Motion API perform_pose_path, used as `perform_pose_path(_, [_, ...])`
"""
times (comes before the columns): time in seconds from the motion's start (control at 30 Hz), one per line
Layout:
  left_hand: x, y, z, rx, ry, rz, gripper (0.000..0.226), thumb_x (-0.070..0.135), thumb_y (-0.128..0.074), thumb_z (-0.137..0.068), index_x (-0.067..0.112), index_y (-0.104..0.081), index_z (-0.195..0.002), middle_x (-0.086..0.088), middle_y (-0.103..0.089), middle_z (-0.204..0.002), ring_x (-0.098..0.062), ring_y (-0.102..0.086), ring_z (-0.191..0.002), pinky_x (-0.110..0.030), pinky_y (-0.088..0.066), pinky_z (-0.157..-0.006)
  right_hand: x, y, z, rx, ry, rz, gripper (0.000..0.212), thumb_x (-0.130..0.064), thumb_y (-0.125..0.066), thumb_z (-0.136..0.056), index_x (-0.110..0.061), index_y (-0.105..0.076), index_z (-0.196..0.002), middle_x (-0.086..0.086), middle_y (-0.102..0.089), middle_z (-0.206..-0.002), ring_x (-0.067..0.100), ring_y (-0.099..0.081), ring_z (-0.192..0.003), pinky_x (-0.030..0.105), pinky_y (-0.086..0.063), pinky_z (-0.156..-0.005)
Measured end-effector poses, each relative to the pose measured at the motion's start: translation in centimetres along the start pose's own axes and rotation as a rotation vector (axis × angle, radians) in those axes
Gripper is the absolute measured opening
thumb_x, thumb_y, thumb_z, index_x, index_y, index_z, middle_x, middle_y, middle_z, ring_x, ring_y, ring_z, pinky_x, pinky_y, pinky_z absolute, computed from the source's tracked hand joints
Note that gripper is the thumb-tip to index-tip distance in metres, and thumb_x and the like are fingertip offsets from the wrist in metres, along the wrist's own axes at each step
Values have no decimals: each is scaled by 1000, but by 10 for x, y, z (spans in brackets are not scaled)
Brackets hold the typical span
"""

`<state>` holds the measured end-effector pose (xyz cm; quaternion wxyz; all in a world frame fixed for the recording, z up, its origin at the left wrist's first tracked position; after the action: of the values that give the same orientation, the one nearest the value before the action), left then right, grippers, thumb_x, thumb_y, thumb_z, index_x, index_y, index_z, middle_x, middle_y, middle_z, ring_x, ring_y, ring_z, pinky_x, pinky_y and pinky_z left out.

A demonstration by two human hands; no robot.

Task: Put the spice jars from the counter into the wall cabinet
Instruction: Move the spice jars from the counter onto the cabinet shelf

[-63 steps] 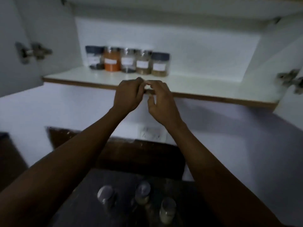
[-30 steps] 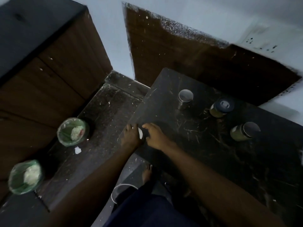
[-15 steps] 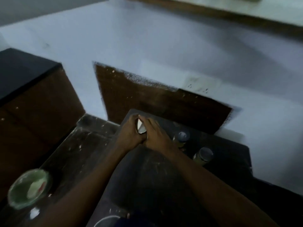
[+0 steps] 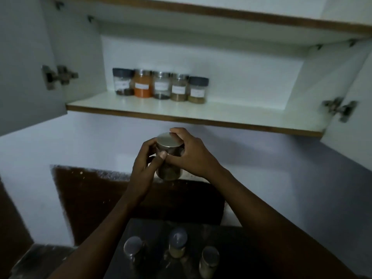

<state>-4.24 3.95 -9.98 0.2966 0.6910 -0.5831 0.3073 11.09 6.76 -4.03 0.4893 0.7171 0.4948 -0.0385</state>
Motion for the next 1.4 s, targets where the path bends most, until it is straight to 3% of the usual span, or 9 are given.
perform_pose_path(0.2, [56,-15,-45,208,-218,15,44,43,-49,-103,19,-53,-139,1,-64,-131,-23,-62,-123,-36,-51,-101,-43,61,-34,101,111,-3,77,-56,-79,-76,-33,-46,-142,-10,-65,-133,5,-65,-112,12,-52,-88])
perform_pose_path(0.33, [88,-36,-89,172,-221,68,42,44,-50,-102,17,-55,-135,1,-66,-125,-19,-64,-119,-33,-54,-97,-46,104,-62,160,98,9,67,-49,-80,-79,-29,-50,-136,-9,-65,-120,-5,-64,-94,-1,-45,-70])
perform_pose_path(0.47, [94,-58,-138,65,-91,90,39,44,-54,-99,21,-59,-131,10,-68,-120,-1,-65,-111,-12,-52,-83,-24,137,-90,198,37,66,68,-56,-77,-78,-28,-49,-134,-4,-66,-121,7,-67,-98,7,-47,-71])
perform_pose_path(0.67, [65,-86,-188,3,92,-1,28,31,-51,-103,18,-62,-125,5,-64,-113,-12,-62,-106,-23,-48,-75,24,154,-122,164,-77,128,57,-49,-78,-80,-22,-51,-122,-5,-61,-102,20,-68,-93,40,-64,-73])
perform_pose_path(0.87, [52,-98,-220,-40,175,24,19,22,-48,-98,23,-65,-107,2,-66,-103,-15,-62,-94,-29,-52,-76,49,158,-138,159,-128,144,59,-47,-79,-79,-20,-47,-120,1,-62,-105,20,-67,-93,42,-65,-71])
perform_pose_path(1.0, [40,-105,-226,-165,212,24,23,21,-44,-102,25,-66,-101,-2,-69,-100,-17,-68,-89,-32,-58,-76,65,158,-139,123,-148,183,65,-54,-80,-79,-19,-47,-123,-2,-59,-113,13,-62,-94,30,-60,-64])
perform_pose_path(1.07, [36,-106,-228,-197,243,46,29,24,-38,-104,27,-67,-98,-3,-71,-99,-18,-70,-89,-28,-58,-71,71,157,-140,114,-145,200,69,-59,-80,-78,-20,-48,-125,-4,-58,-116,12,-60,-97,24,-53,-69])
perform_pose_path(1.2, [22,-106,-232,-200,315,88,37,26,-30,-107,27,-66,-103,-8,-71,-103,-21,-69,-95,-31,-55,-74,74,161,-146,95,-105,263,71,-55,-83,-77,-18,-58,-133,7,-58,-130,21,-58,-117,32,-51,-95])
perform_pose_path(1.4, [-3,-116,-233,-317,406,77,29,17,-53,-98,1,-72,-113,-15,-76,-103,-26,-73,-90,-34,-62,-77,71,177,-143,30,-28,417,55,-32,-79,-88,-24,-62,-140,9,-53,-132,23,-46,-126,34,-40,-109])
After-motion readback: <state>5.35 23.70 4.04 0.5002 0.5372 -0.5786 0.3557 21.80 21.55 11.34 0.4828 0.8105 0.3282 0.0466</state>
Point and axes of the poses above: each hand's wrist, its own z-axis away from the middle knuckle, its own y-axis out of the back of the hand, x = y × z, the point moved 6 cm from there along -z, towards the middle knuckle
